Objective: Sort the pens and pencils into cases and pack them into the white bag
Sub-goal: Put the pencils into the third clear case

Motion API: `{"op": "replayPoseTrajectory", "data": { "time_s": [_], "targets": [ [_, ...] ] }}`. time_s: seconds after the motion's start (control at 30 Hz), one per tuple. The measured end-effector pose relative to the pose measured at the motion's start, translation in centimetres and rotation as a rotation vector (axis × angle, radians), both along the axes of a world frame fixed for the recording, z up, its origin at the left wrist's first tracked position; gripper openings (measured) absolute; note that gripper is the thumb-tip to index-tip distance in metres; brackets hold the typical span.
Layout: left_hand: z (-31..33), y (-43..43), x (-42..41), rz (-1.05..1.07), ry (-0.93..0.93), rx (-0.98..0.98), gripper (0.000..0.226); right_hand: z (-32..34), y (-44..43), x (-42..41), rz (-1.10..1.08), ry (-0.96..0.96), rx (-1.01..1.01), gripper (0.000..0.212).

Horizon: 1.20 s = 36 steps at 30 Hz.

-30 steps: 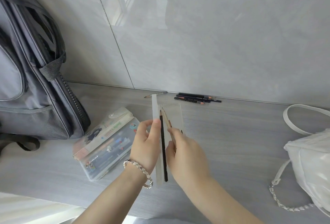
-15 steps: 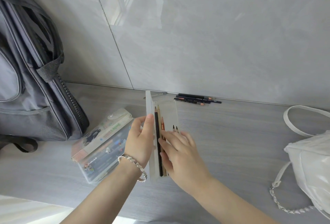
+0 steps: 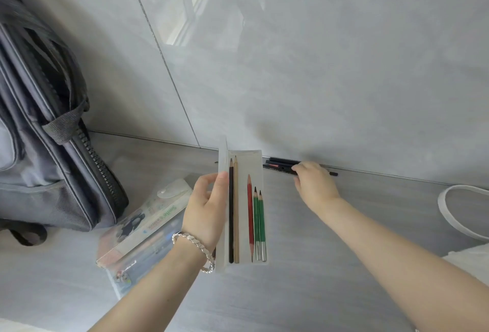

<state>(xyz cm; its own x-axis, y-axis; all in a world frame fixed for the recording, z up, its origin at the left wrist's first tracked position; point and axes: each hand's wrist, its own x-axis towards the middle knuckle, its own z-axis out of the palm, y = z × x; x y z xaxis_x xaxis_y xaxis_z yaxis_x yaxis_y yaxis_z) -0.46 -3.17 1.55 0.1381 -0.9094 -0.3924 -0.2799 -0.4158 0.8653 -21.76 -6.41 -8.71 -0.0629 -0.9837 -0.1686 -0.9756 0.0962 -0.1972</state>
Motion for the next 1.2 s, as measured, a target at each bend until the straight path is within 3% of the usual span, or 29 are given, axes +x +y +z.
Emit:
{"op": "replayPoseTrajectory", "data": {
  "time_s": [0.07, 0.23, 0.37, 0.5, 0.6, 0.67, 0.77, 0.97, 1.2],
  "targets": [
    [-0.2, -0.3, 0.1, 0.006, 0.002, -0.003, 0.032, -0.5, -0.5, 0.1, 0.06, 0.11, 0.076, 0.03],
    [-0.6, -0.4, 0.8, 0.018, -0.021, 0.001, 0.031, -1.8, -0.2, -0.2, 0.082, 0.185, 0.144, 0.027],
    [-0.6, -0.3, 1.0, 0.007, -0.043, 0.003, 0.036, -1.6, 0.2, 0.1, 0.066, 0.138, 0.224, 0.028],
    [-0.8, 0.0, 1.4, -0.006, -0.046, 0.002, 0.04, -0.6, 1.0, 0.6, -0.132, -0.274, 0.106, 0.031],
    [-1.1, 0.1, 1.8, -0.011, -0.056, 0.005, 0.042, 2.3, 1.6, 1.8, -0.256, -0.642, -0.139, 0.015],
    [-1.0, 0.3, 2.0, -0.014, -0.06, 0.01, 0.041, 5.4, 2.1, 2.4, -0.246, -0.801, -0.222, 0.015],
    [-0.7, 0.6, 1.8, -0.002, -0.024, 0.01, 0.037, 10.5, 3.1, 2.8, -0.093, -0.925, -0.096, 0.024],
    [-0.3, 1.6, 1.0, 0.103, 0.155, 0.007, 0.028, 17.0, 4.6, 3.4, 0.056, -0.878, 0.005, 0.035],
    [0.6, 2.0, 0.4, 0.071, 0.126, 0.019, 0.029, 17.4, 4.8, 3.8, 0.069, -0.683, 0.148, 0.021]
  ]
}}
